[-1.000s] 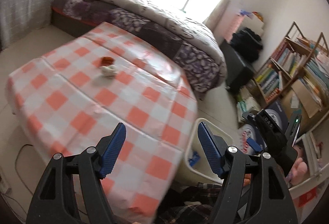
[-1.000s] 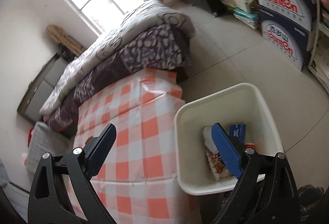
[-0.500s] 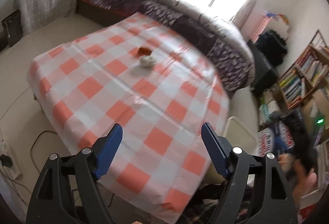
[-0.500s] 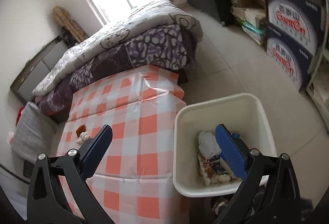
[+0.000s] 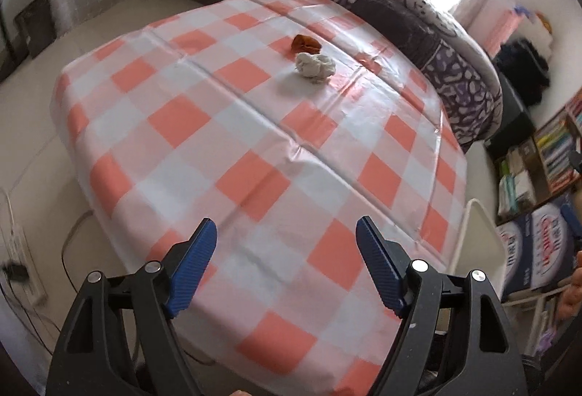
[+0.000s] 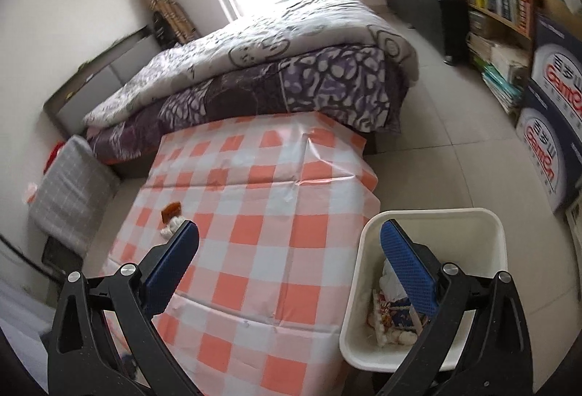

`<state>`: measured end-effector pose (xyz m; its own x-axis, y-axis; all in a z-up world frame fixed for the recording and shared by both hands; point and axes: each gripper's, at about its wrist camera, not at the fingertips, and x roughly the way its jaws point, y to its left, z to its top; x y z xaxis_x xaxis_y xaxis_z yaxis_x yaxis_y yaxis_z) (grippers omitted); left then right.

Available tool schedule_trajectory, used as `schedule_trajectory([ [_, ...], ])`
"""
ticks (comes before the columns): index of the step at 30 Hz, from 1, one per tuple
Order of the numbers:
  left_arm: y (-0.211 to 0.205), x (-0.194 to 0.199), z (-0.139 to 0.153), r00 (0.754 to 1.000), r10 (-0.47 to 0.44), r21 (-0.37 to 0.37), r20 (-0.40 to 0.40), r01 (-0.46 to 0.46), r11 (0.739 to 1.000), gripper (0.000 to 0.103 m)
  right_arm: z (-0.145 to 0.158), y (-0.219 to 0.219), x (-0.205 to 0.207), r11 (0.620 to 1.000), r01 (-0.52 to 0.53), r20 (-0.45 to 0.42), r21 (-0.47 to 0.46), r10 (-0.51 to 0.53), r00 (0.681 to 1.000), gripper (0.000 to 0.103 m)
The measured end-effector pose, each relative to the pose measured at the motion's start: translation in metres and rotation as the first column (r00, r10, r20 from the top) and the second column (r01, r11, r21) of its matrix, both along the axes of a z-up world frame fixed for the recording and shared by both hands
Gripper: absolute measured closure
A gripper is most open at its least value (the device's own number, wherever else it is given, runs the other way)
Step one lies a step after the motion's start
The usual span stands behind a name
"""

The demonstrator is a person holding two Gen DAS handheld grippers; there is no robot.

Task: Collect trash
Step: 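Grasp the white crumpled tissue on the cloth with the left tool, then grasp the last orange peel with the right tool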

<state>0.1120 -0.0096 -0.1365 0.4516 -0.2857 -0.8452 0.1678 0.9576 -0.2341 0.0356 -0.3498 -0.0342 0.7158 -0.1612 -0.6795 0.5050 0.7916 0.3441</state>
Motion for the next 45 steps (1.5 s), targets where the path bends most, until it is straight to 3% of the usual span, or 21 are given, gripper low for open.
schedule_trajectory([
  [2,-0.012,0.017,0.0,0.998,-0.04,0.062,0.041,0.037,0.997,0.026,-0.015,-0.005,0.004,1.0,-0.006,-0.037,0.015,0.006,0.999,0.007],
  [4,-0.024,0.039,-0.002,0.997,-0.056,0.107,0.061,0.05,0.993,0.026,-0.033,-0.015,0.009,0.989,-0.003,-0.088,0.148,0.016,0.996,0.007],
  [5,-0.028,0.05,-0.004,0.997,-0.057,0.112,0.061,0.05,0.992,0.026,-0.039,-0.019,0.011,0.976,-0.013,-0.082,0.215,0.031,0.996,0.007],
  [11,-0.074,0.131,-0.02,0.992,-0.107,0.16,0.069,0.095,0.983,0.026,-0.05,-0.029,0.017,0.937,-0.023,-0.095,0.349,0.06,0.994,0.007],
  [14,-0.096,0.169,-0.034,0.99,-0.13,0.203,0.059,0.116,0.972,0.026,-0.047,-0.03,0.025,0.926,-0.052,-0.08,0.373,0.088,0.993,0.007],
  [20,-0.115,0.213,-0.052,0.99,-0.131,0.234,0.054,0.115,0.965,0.027,-0.037,-0.023,0.042,0.934,-0.117,-0.072,0.337,0.149,0.986,0.007],
  [24,-0.119,0.225,-0.065,0.984,-0.172,0.275,0.035,0.156,0.949,0.051,-0.039,-0.02,0.047,0.934,-0.122,-0.085,0.337,0.159,0.984,0.007],
  [29,-0.094,0.208,-0.06,0.982,-0.184,0.184,0.038,0.174,0.967,0.059,-0.042,-0.014,0.05,0.946,-0.116,-0.105,0.303,0.155,0.982,0.007],
  [32,-0.057,0.174,-0.045,0.986,-0.165,0.14,0.037,0.158,0.977,0.059,-0.042,0.0,0.058,0.978,-0.122,-0.15,0.168,0.147,0.978,0.007],
  [35,-0.013,0.138,-0.017,0.994,-0.107,0.076,0.025,0.105,0.992,0.059,-0.053,0.032,0.09,0.967,-0.237,-0.234,0.095,0.253,0.939,0.007],
  [38,0.026,0.102,0.014,1.0,-0.022,-0.014,0.002,0.022,1.0,0.059,-0.054,0.074,0.137,0.937,-0.35,-0.19,0.017,0.346,0.919,0.007],
  [40,0.051,0.068,0.036,0.999,0.042,-0.046,0.02,-0.041,0.998,0.058,-0.055,0.102,0.17,0.902,-0.43,-0.151,-0.037,0.42,0.895,0.007],
  [42,0.069,0.044,0.047,0.995,0.091,-0.076,0.035,-0.088,0.993,0.058,-0.066,0.136,0.214,0.829,-0.555,-0.129,-0.065,0.545,0.829,0.007],
  [43,0.078,0.033,0.05,0.992,0.116,-0.092,0.044,-0.111,0.989,0.058,-0.076,0.156,0.238,0.778,-0.62,-0.165,-0.104,0.601,0.782,0.007],
  [45,0.096,0.014,0.054,0.98,0.182,-0.097,0.075,-0.174,0.98,0.058,-0.091,0.183,0.263,0.704,-0.677,-0.234,-0.217,0.635,0.736,0.007],
])
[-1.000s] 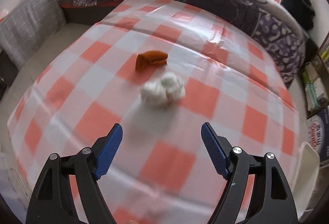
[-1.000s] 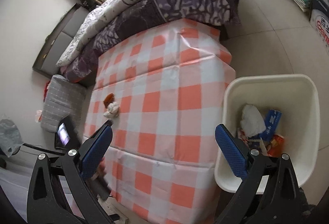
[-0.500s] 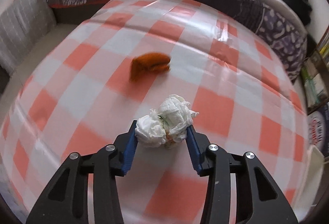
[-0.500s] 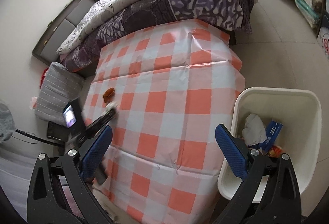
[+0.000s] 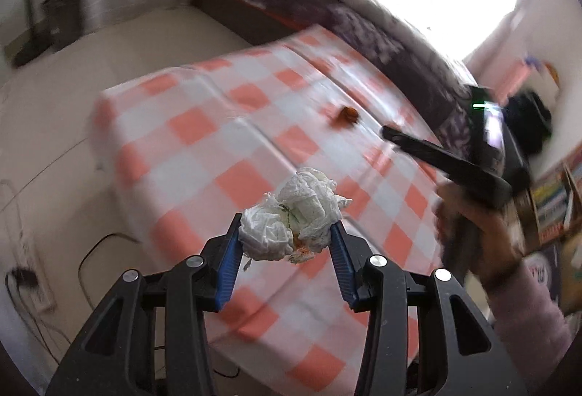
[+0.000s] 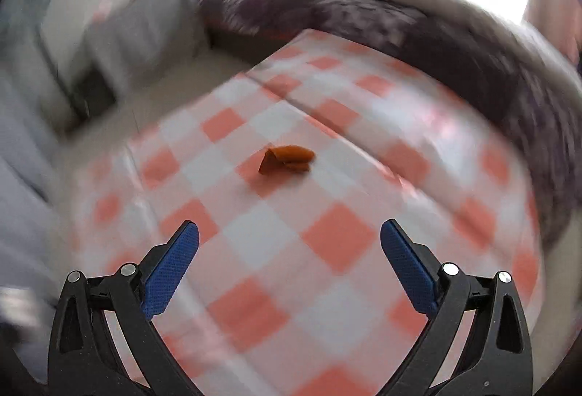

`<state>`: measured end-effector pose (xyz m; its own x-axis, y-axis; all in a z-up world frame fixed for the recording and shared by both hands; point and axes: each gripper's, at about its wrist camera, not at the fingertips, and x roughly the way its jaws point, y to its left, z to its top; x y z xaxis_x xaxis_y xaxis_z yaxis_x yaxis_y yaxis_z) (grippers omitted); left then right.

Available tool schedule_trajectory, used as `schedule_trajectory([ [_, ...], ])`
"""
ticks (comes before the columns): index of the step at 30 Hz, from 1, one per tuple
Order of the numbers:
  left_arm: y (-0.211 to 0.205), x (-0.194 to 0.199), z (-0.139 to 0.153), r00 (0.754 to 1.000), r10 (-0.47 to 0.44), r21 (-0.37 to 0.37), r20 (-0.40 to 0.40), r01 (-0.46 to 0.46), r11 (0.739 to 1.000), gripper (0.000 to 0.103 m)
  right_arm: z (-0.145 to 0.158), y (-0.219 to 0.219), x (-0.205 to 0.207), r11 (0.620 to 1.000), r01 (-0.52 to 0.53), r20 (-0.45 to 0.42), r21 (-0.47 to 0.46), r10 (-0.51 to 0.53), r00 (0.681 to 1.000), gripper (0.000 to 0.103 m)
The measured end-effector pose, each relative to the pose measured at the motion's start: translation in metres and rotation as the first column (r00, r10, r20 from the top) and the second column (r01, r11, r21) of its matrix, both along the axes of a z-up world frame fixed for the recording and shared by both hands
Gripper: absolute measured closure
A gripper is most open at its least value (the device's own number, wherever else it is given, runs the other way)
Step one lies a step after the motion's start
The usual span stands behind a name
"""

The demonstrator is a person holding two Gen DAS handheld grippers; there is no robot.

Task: Collect trash
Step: 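Grasp the last orange peel with the right tool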

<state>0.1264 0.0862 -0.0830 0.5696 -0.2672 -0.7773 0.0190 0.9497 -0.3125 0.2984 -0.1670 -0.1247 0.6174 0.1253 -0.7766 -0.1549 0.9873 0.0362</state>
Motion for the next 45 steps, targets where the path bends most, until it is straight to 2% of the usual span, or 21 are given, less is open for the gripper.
schedule_trajectory([
  [2,0.011,-0.006,0.002,0.999,0.035,0.063,0.032,-0.037,0.997,0.058,-0.013,0.015,0.017,0.995,-0.059,0.018,-0.076,0.06,0.998,0.007],
  [5,0.025,-0.005,0.002,0.997,0.06,0.103,0.053,-0.066,0.992,0.058,-0.034,0.019,0.043,0.991,-0.092,-0.001,-0.102,0.092,0.996,0.01],
  [8,0.041,0.002,-0.008,0.996,0.086,0.055,0.007,-0.086,0.995,0.058,-0.05,0.02,0.066,0.988,-0.093,-0.011,-0.124,0.092,0.996,0.014],
  [11,0.049,0.005,-0.019,0.994,0.104,0.05,-0.028,-0.102,0.993,0.058,-0.058,0.019,0.087,0.991,-0.077,-0.012,-0.111,0.076,0.997,0.016],
  [12,0.05,0.006,-0.023,0.994,0.105,0.055,-0.038,-0.103,0.993,0.058,-0.063,0.021,0.093,0.991,-0.079,-0.02,-0.112,0.077,0.997,0.021],
  [13,0.051,0.008,-0.027,0.993,0.106,0.058,-0.05,-0.103,0.993,0.058,-0.069,0.023,0.099,0.989,-0.088,-0.036,-0.118,0.085,0.996,0.034],
  [14,0.051,0.008,-0.03,0.993,0.106,0.059,-0.057,-0.103,0.993,0.058,-0.071,0.026,0.101,0.99,-0.101,-0.035,-0.098,0.098,0.995,0.039],
  [15,0.051,0.009,-0.033,0.992,0.108,0.059,-0.067,-0.105,0.993,0.058,-0.07,0.026,0.1,0.991,-0.101,-0.025,-0.082,0.099,0.995,0.054],
  [16,0.051,0.01,-0.036,0.991,0.111,0.058,-0.074,-0.107,0.993,0.058,-0.07,0.027,0.099,0.993,-0.093,-0.018,-0.073,0.092,0.996,0.063],
  [18,0.052,0.01,-0.039,0.99,0.114,0.055,-0.086,-0.11,0.992,0.058,-0.069,0.026,0.095,0.996,-0.061,-0.014,-0.061,0.06,0.998,0.07],
  [22,0.049,0.008,-0.034,0.991,0.114,0.049,-0.076,-0.111,0.993,0.058,-0.066,0.015,0.07,1.0,0.005,-0.024,-0.006,-0.005,1.0,0.077],
  [25,0.044,0.0,-0.021,0.994,0.1,0.053,-0.033,-0.098,0.994,0.058,-0.058,0.005,0.049,0.997,0.053,-0.021,0.049,-0.052,0.998,0.078],
  [29,0.039,-0.012,-0.003,0.995,0.094,0.071,0.033,-0.097,0.993,0.058,-0.032,-0.005,0.005,0.987,0.1,-0.017,0.123,-0.098,0.995,0.078],
  [39,0.033,-0.041,0.027,0.987,0.11,0.029,0.117,-0.114,0.993,0.058,0.044,0.007,-0.101,0.982,0.09,0.047,0.164,-0.099,0.994,0.078],
  [45,0.024,-0.056,0.049,0.979,0.104,0.0,0.175,-0.106,0.994,0.058,0.078,-0.009,-0.159,0.971,0.13,0.059,0.202,-0.144,0.988,0.078],
])
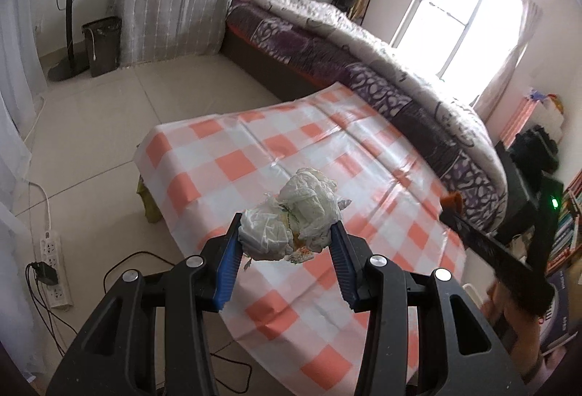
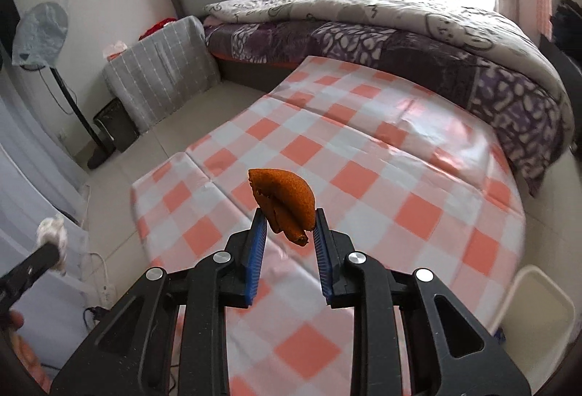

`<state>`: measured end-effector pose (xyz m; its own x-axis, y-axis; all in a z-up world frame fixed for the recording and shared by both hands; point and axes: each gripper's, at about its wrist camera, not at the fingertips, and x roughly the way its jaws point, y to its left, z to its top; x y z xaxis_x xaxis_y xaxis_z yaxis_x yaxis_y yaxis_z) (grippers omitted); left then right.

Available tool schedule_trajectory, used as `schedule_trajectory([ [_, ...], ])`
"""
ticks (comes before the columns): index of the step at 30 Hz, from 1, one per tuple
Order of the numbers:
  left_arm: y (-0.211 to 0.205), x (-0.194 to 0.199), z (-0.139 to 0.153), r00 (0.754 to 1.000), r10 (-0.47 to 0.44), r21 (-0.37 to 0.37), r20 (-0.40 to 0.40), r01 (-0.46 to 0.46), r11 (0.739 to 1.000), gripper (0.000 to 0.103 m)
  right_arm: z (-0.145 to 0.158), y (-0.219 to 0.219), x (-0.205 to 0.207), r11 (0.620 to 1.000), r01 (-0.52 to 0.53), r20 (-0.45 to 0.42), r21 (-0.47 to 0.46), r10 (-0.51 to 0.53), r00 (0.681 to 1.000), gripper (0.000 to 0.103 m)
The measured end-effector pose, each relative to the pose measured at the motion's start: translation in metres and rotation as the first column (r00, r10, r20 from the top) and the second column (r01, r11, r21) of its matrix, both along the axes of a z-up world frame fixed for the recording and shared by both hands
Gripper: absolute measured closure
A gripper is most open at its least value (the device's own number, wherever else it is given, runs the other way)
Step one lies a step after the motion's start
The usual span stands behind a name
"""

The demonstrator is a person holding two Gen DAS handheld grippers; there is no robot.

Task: Collect trash
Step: 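Grasp the last orange peel with the right tool, then carry the orange peel to the white bin and open the right tool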

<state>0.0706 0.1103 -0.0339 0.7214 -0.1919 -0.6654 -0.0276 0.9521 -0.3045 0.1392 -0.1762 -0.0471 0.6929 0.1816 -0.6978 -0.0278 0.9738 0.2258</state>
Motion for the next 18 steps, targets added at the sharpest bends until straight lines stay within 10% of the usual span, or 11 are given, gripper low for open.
schedule_trajectory([
  [18,-0.046,-0.025,0.014,0.994,-0.098,0.043,0.051,0.096,0.995,0.058,-0.017,-0.11,-0.109,0.942,0.319,-0.083,0.106,-0.311,0.947,0.077],
])
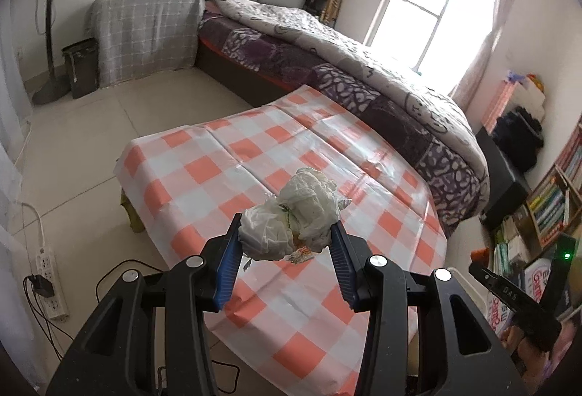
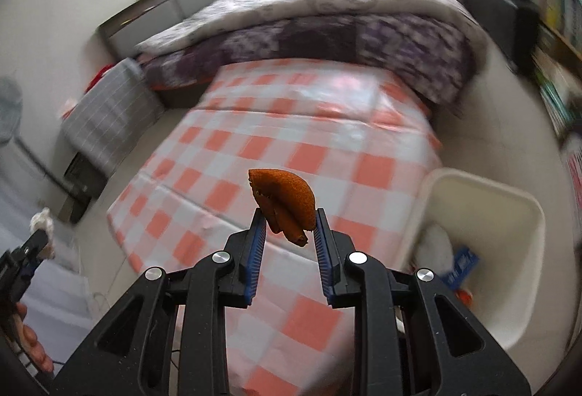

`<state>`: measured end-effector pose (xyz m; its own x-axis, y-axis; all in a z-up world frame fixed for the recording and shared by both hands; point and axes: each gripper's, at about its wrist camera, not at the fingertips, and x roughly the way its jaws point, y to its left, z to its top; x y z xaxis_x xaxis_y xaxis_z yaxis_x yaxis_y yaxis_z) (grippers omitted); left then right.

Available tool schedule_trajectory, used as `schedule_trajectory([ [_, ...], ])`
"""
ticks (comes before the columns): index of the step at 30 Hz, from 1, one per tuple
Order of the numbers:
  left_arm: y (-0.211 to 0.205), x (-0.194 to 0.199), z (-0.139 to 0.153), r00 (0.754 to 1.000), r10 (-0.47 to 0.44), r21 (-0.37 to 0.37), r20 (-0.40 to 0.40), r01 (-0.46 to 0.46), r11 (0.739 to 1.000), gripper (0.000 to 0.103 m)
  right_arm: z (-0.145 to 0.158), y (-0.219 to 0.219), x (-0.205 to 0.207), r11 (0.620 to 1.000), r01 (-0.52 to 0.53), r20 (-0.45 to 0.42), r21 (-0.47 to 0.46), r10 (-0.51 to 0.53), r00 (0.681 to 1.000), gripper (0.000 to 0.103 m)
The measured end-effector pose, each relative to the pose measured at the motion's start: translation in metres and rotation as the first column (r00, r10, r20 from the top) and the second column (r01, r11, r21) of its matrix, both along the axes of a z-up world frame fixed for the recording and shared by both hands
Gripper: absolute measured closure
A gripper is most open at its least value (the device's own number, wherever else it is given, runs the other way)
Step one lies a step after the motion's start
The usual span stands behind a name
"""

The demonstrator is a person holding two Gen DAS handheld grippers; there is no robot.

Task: Collect trash
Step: 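Carry the orange peel to the white bin and open the right tool, then drop the white tissue into the white bin by opening the left tool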

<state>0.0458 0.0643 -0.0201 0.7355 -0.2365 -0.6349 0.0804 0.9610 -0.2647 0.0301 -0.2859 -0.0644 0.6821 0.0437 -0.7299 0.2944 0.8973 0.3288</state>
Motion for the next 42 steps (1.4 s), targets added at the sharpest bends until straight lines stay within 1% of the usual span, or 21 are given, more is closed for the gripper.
schedule_trajectory([
  [5,-0.024,-0.003,0.0,0.999,-0.052,0.021,0.003,0.052,0.998,0.058,-0.024,-0.048,-0.016,0.987,0.155,-0.098,0.045,-0.15,0.984,0.076],
  [8,-0.041,-0.004,-0.001,0.996,-0.086,0.03,0.005,0.086,0.996,0.058,-0.033,-0.069,-0.023,0.975,0.214,-0.145,0.067,-0.202,0.969,0.068],
  [10,-0.052,-0.003,-0.002,0.994,-0.11,0.023,-0.003,0.11,0.994,0.058,-0.033,-0.078,-0.03,0.966,0.254,-0.146,0.046,-0.245,0.958,0.045],
  [12,-0.07,-0.001,-0.003,0.989,-0.145,0.005,-0.015,0.145,0.989,0.058,-0.029,-0.088,-0.04,0.952,0.303,-0.125,0.034,-0.297,0.947,0.026],
  [16,-0.115,-0.002,-0.006,0.973,-0.23,-0.008,-0.031,0.23,0.973,0.058,-0.022,-0.118,-0.064,0.91,0.41,-0.076,0.053,-0.406,0.911,0.016],
  [17,-0.124,-0.003,-0.007,0.967,-0.25,-0.014,-0.038,0.25,0.968,0.058,-0.022,-0.129,-0.072,0.891,0.449,-0.07,0.067,-0.445,0.893,0.015],
  [19,-0.149,-0.003,-0.01,0.947,-0.313,-0.053,-0.068,0.31,0.949,0.058,-0.024,-0.151,-0.088,0.851,0.512,-0.066,0.116,-0.508,0.859,0.015],
  [20,-0.168,-0.004,-0.011,0.928,-0.363,-0.081,-0.087,0.356,0.931,0.058,-0.025,-0.157,-0.093,0.837,0.53,-0.068,0.136,-0.526,0.848,0.015],
  [23,-0.207,-0.007,-0.014,0.894,-0.436,-0.094,-0.102,0.427,0.899,0.058,-0.032,-0.179,-0.111,0.781,0.592,-0.079,0.199,-0.59,0.804,0.015],
  [26,-0.251,-0.01,-0.022,0.855,-0.502,-0.115,-0.13,0.49,0.864,0.057,-0.031,-0.195,-0.128,0.729,0.65,-0.064,0.214,-0.654,0.754,0.015],
  [28,-0.278,-0.011,-0.029,0.822,-0.549,-0.142,-0.15,0.532,0.835,0.056,-0.027,-0.201,-0.135,0.703,0.677,-0.045,0.22,-0.686,0.727,0.015],
  [30,-0.31,-0.01,-0.04,0.771,-0.609,-0.198,-0.186,0.577,0.792,0.053,-0.024,-0.209,-0.146,0.668,0.706,-0.019,0.233,-0.723,0.691,0.015],
  [31,-0.322,-0.009,-0.045,0.758,-0.619,-0.219,-0.205,0.58,0.784,0.049,-0.022,-0.212,-0.151,0.654,0.718,-0.008,0.24,-0.738,0.675,0.015],
  [32,-0.328,-0.009,-0.048,0.756,-0.617,-0.235,-0.219,0.573,0.785,0.047,-0.019,-0.216,-0.157,0.635,0.731,0.009,0.25,-0.756,0.654,0.015],
  [33,-0.331,-0.007,-0.049,0.752,-0.619,-0.254,-0.225,0.568,0.783,0.044,-0.016,-0.218,-0.16,0.63,0.734,0.018,0.253,-0.762,0.648,0.015],
  [35,-0.326,-0.007,-0.047,0.736,-0.638,-0.314,-0.225,0.565,0.763,0.041,-0.011,-0.219,-0.162,0.631,0.734,0.047,0.25,-0.765,0.642,0.015],
  [36,-0.319,-0.007,-0.045,0.731,-0.645,-0.338,-0.222,0.563,0.754,0.035,-0.009,-0.218,-0.161,0.637,0.729,0.061,0.249,-0.762,0.645,0.015],
  [37,-0.308,-0.005,-0.042,0.73,-0.647,-0.361,-0.22,0.555,0.749,0.03,-0.008,-0.217,-0.159,0.645,0.722,0.068,0.249,-0.756,0.651,0.015],
  [38,-0.299,-0.004,-0.04,0.734,-0.642,-0.371,-0.22,0.546,0.751,0.03,-0.006,-0.213,-0.156,0.661,0.709,0.074,0.247,-0.742,0.666,0.015],
  [40,-0.268,-0.003,-0.033,0.769,-0.6,-0.346,-0.22,0.514,0.785,0.029,-0.004,-0.202,-0.146,0.701,0.669,0.084,0.247,-0.703,0.706,0.015],
  [42,-0.24,-0.005,-0.022,0.817,-0.543,-0.263,-0.191,0.491,0.831,0.025,0.001,-0.189,-0.135,0.743,0.627,0.099,0.235,-0.66,0.745,0.015],
])
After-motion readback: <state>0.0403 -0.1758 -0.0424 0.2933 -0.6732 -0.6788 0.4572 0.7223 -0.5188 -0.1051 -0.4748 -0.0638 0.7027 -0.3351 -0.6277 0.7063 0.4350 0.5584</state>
